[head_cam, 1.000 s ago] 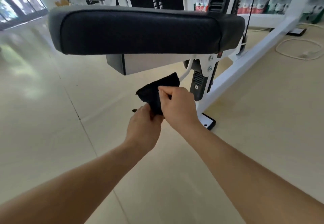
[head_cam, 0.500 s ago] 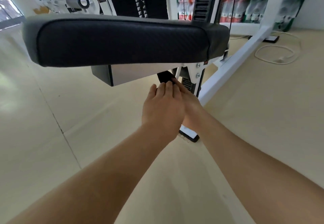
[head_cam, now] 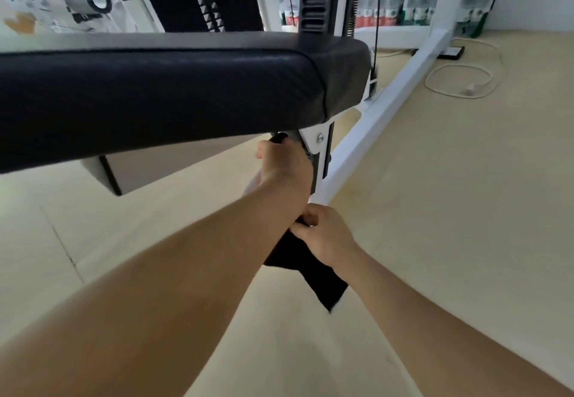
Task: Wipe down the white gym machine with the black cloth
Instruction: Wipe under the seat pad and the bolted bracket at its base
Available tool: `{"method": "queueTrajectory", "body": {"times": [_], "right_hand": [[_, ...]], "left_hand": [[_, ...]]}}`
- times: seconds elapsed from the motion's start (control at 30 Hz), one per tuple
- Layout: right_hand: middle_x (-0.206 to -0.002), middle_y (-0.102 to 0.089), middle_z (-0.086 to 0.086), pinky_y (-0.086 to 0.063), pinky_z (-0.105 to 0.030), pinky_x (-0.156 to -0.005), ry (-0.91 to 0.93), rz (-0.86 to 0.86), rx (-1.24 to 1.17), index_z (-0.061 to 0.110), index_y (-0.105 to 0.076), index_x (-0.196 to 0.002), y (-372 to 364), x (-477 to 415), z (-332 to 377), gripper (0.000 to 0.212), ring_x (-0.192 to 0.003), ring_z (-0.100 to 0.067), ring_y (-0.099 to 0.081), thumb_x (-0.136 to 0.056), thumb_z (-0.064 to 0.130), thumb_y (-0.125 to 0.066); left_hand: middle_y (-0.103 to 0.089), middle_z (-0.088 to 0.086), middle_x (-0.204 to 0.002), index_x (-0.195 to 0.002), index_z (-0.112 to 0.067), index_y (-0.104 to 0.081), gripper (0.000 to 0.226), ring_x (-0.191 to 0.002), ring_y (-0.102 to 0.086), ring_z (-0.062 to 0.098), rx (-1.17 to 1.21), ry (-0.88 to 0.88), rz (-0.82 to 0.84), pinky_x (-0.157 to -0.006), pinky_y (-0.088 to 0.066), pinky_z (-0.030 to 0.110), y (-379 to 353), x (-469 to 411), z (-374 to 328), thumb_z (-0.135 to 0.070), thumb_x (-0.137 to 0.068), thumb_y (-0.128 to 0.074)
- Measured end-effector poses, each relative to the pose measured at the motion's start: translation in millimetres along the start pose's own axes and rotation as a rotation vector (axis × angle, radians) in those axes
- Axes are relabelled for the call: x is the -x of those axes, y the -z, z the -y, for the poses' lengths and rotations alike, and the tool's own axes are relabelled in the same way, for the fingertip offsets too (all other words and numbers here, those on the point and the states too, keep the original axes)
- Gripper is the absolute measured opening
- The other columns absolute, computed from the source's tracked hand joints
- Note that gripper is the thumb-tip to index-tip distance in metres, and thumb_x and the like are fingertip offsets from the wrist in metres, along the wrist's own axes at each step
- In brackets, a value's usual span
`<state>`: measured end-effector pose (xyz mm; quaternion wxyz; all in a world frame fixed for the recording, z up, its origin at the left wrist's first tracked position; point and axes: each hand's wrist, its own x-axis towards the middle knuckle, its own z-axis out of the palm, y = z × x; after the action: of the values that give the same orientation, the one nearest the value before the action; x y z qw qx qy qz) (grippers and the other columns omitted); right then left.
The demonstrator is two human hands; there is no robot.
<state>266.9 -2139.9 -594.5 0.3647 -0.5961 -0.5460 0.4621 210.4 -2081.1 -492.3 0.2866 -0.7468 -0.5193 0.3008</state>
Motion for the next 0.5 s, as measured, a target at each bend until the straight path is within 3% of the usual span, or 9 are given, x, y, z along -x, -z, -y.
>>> {"method": "queueTrajectory", "body": {"times": [0.1, 0.17, 0.27, 0.37, 0.43, 0.5], "right_hand": [[-0.091, -0.069, -0.017, -0.048, -0.033, -0.075, -0.129, -0.042, -0.046, 0.004, -0.065, -0.092, 26.1, 13.6, -22.1, 0.019, -0.079, -0.02, -0.06, -0.096, 0.021, -0.058], [-0.101, -0.065, -0.026, -0.055, -0.044, -0.081, -0.249, -0.039, -0.208, -0.001, -0.063, -0.097, 40.2, 28.8, -40.3, 0.026, -0.079, -0.022, -0.059, -0.099, 0.023, -0.054], [-0.095, -0.066, -0.017, -0.057, -0.037, -0.069, -0.354, -0.032, -0.361, 0.003, -0.063, -0.098, 51.9, 45.1, -66.2, 0.023, -0.08, -0.02, -0.063, -0.102, 0.021, -0.049], [-0.091, -0.071, -0.018, -0.056, -0.044, -0.078, -0.335, 0.044, -0.222, 0.004, -0.068, -0.096, 55.6, 49.9, -94.0, 0.019, -0.078, -0.024, -0.068, -0.097, 0.02, -0.056], [-0.092, -0.074, -0.016, -0.056, -0.042, -0.081, -0.363, 0.101, -0.233, 0.01, -0.071, -0.098, 55.3, 56.3, -104.4, 0.012, -0.083, -0.027, -0.072, -0.092, 0.018, -0.064], [-0.088, -0.073, -0.01, -0.058, -0.038, -0.078, -0.358, 0.069, -0.236, 0.016, -0.069, -0.1, 55.8, 57.6, -105.4, 0.014, -0.081, -0.026, -0.072, -0.087, 0.015, -0.071]], "left_hand": [[-0.058, 0.002, -0.092, -0.095, -0.016, -0.059, 0.012, -0.09, -0.055, 0.024, 0.094, -0.075, -0.123, -0.078, -0.033, 0.033, 4.7, 19.7, -1.5, -0.007, -0.091, -0.052], [-0.049, -0.001, -0.077, -0.077, -0.012, -0.049, 0.017, -0.084, -0.055, 0.023, 0.234, -0.154, -0.081, -0.076, -0.036, 0.032, -2.8, 43.6, -21.1, -0.003, -0.091, -0.051], [-0.06, 0.001, -0.094, -0.095, -0.009, -0.057, 0.01, -0.096, -0.063, 0.025, 0.814, -0.227, 0.118, -0.076, -0.049, 0.032, -33.4, 71.7, -78.1, -0.01, -0.091, -0.049], [-0.064, -0.002, -0.095, -0.105, -0.018, -0.059, 0.015, -0.082, -0.061, 0.015, 1.405, -0.011, 0.308, -0.061, -0.044, 0.02, -69.0, 84.5, -120.3, -0.022, -0.092, -0.051], [-0.066, -0.004, -0.086, -0.1, -0.022, -0.058, 0.008, -0.068, -0.058, 0.009, 1.609, 0.169, 0.36, -0.053, -0.041, 0.017, -82.1, 90.9, -139.6, -0.024, -0.094, -0.052], [-0.066, -0.006, -0.082, -0.094, -0.025, -0.058, 0.004, -0.067, -0.059, 0.009, 1.663, 0.258, 0.324, -0.055, -0.041, 0.017, -87.4, 95.6, -149.9, -0.026, -0.096, -0.054]]}}
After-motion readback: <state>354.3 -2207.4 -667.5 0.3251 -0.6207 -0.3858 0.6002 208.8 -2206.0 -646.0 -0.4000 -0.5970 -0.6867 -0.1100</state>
